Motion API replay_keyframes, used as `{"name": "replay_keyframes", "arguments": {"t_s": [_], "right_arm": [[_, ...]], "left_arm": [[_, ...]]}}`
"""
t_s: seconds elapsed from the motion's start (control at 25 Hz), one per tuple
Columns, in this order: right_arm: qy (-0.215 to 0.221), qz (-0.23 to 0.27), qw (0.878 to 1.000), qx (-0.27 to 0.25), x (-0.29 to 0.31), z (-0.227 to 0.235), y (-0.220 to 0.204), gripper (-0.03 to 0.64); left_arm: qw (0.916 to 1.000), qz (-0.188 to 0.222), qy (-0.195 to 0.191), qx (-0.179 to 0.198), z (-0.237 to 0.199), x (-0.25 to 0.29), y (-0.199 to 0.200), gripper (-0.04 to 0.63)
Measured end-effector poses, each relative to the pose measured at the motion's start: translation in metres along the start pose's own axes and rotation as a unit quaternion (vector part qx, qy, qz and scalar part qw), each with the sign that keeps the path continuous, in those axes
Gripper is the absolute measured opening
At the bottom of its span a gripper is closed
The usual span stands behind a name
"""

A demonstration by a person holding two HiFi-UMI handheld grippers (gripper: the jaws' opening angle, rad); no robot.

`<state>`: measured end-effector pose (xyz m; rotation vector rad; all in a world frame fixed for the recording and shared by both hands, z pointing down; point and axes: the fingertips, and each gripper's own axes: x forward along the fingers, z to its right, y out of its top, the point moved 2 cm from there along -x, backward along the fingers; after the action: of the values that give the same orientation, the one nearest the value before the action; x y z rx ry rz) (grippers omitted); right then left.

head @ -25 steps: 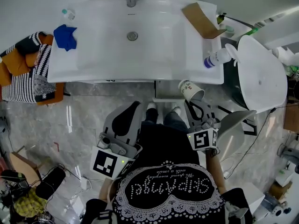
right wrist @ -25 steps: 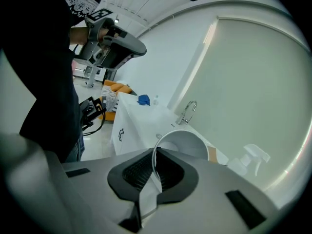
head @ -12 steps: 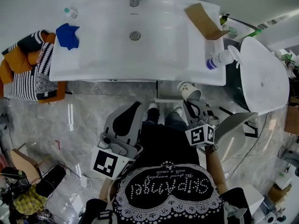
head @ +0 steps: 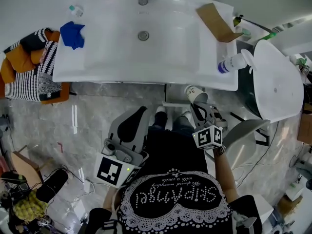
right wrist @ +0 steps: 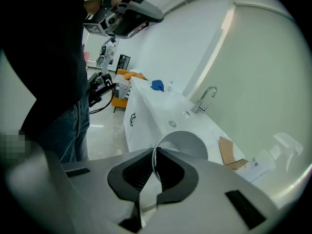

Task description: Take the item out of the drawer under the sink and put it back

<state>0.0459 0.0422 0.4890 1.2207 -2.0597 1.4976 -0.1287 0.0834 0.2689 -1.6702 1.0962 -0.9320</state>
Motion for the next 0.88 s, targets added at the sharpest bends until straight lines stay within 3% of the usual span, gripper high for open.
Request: {"name": "replay_keyframes", "arguments": {"t_s": [0.88], "right_arm": [[0.063, -0.045, 0.997, -0.017, 0.046, -0.029, -0.050, 0.026]], "left_arm": [[0.9996, -0.009, 0.024, -0.007, -0.005, -0.012, -0.003, 0.005]]}}
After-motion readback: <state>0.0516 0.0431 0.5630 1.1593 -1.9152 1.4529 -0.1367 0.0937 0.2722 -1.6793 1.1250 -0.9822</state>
